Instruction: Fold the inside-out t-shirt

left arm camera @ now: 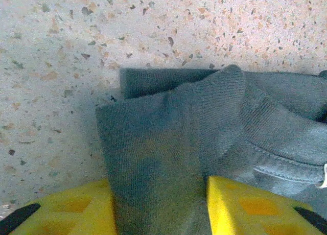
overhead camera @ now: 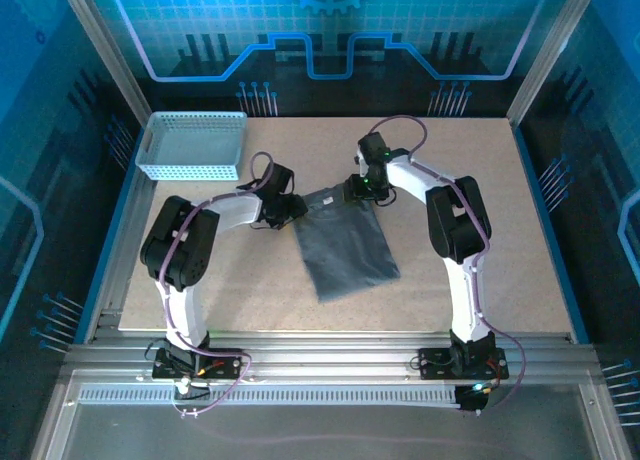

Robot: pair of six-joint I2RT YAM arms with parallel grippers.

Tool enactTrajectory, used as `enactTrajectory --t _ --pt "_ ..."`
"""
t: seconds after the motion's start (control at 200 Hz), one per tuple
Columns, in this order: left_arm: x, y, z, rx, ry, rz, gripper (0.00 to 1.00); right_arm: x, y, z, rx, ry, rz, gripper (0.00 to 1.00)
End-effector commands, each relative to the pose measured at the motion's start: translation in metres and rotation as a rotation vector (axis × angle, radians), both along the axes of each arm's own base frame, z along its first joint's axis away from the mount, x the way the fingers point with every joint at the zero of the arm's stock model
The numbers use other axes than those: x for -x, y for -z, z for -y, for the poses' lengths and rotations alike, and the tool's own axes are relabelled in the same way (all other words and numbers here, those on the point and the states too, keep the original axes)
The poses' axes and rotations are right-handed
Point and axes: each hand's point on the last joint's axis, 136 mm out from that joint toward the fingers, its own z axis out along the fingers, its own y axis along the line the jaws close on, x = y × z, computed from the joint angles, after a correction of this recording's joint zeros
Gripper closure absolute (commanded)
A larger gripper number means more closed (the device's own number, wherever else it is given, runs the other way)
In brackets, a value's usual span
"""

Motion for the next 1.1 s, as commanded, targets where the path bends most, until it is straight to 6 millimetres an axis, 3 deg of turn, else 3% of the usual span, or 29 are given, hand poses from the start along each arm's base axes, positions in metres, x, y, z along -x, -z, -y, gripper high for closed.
enactTrajectory --t 0.0,0.305,0.485,0.64,0.795,0.976,1.096 --pt "-0.012 0.009 0.041 0.097 0.075 0.027 0.57 0.034 0.032 -0.029 -0.012 -0.03 -0.126 0.48" --pt "-0.011 0.009 0.038 0.101 0.074 0.036 0.76 0.045 0.031 -0.035 -0.002 -0.009 -0.109 0.77" --pt "-0.01 -0.002 0.031 0.126 0.062 0.087 0.86 0.044 0.015 -0.031 -0.023 0.01 -0.062 0.89" --pt "-0.01 -0.021 0.034 0.184 0.073 0.151 0.94 0.043 0.002 -0.032 -0.071 0.026 -0.034 0.94" --pt "-0.005 -0.044 0.037 0.221 0.085 0.208 1.0 0.043 0.004 -0.027 -0.07 0.048 -0.033 0.99" --pt "0.008 -0.069 0.037 0.173 0.115 0.271 1.0 0.043 0.007 -0.015 -0.083 0.09 -0.031 1.0" --pt "0.025 -0.081 0.053 0.09 0.168 0.303 1.0 0.043 0.007 -0.011 -0.099 0.102 -0.026 1.0"
